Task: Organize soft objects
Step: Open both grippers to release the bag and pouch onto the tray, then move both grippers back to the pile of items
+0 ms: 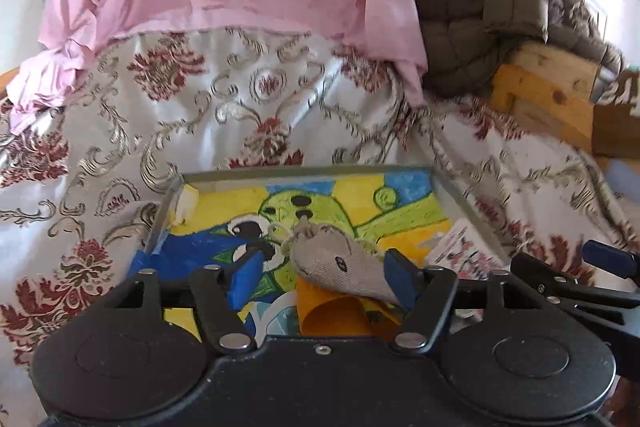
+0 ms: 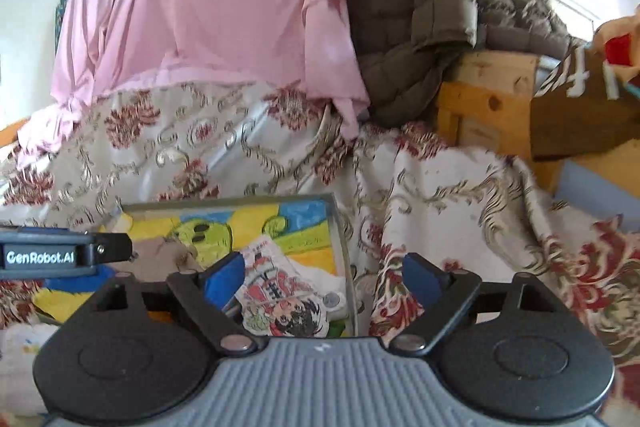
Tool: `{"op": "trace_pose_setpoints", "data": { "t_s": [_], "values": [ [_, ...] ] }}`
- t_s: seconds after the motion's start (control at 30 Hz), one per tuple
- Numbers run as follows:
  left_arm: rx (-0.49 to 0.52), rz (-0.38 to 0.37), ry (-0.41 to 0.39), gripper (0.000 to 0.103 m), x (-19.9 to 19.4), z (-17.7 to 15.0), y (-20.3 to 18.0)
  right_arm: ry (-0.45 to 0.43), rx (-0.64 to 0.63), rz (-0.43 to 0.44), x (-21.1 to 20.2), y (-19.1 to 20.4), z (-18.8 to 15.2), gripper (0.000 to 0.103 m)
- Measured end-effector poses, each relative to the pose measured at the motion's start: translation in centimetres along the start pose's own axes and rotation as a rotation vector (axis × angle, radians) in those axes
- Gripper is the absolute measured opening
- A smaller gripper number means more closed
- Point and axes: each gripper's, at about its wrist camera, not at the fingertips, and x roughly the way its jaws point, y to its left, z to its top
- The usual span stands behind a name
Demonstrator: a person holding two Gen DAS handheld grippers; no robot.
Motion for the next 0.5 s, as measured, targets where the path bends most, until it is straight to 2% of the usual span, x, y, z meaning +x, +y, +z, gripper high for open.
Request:
{"op": "trace_pose_setpoints", "data": {
  "t_s": [0.33,0.5],
  "values": [
    [-0.007,0.010,-0.148,0.087,-7.9,-0.8,-0.1,-0.145,0.048,0.003,-8.0,-0.7,0.8,0.101],
    [0.003,0.016,-0.185,0.095,-11.7,-1.8,-0.2,-0.185,0.038,0.007,-11.8,-0.5,0.3,0.102]
  ]
}}
